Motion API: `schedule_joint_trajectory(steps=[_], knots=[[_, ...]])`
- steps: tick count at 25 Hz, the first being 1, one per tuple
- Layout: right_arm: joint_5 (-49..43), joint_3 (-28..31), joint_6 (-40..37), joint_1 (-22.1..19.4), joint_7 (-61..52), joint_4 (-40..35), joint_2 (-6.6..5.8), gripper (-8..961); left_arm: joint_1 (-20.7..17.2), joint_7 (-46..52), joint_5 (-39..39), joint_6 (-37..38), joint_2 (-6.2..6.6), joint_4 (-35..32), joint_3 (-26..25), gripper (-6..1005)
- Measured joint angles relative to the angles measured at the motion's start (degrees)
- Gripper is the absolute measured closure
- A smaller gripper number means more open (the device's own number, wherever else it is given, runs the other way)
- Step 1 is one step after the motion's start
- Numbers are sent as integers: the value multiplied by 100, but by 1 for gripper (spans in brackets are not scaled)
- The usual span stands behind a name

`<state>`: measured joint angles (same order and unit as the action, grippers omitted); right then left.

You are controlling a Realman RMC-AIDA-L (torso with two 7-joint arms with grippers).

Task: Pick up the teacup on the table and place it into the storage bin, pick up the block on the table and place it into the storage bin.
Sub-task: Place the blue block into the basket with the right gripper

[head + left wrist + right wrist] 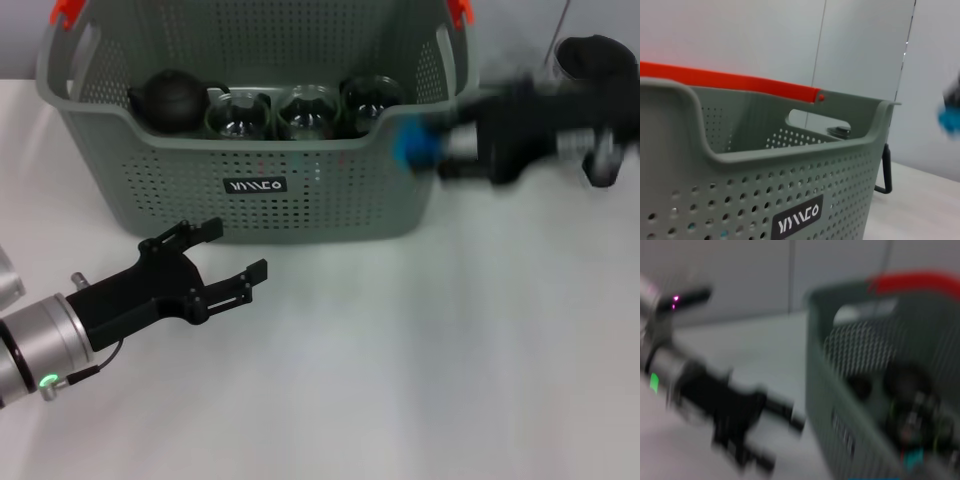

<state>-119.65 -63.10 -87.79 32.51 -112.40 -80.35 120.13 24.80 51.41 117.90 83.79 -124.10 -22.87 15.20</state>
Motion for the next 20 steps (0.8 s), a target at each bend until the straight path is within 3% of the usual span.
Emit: schedule_joint_trajectory(steps=[3, 8, 11, 15, 20], knots=[[273, -7, 325, 262, -499, -234, 3, 537, 2, -11, 0, -13, 0, 2, 0, 125], [-89, -217, 1528, 1128, -1299, 15, -18, 536, 50, 2, 1, 9, 6, 2, 0, 125], [-881, -293, 2261, 1705, -1648, 661, -7, 536, 47, -9, -21, -12, 0, 6, 0, 125], [-1644, -358, 3052, 2531, -1722, 2135, -20, 536, 36, -22, -132, 3, -6, 29, 0, 125], [-1945, -445, 3365, 3086, -1460, 3273, 2, 536, 52, -23, -152, -9, 0, 29, 0, 125]])
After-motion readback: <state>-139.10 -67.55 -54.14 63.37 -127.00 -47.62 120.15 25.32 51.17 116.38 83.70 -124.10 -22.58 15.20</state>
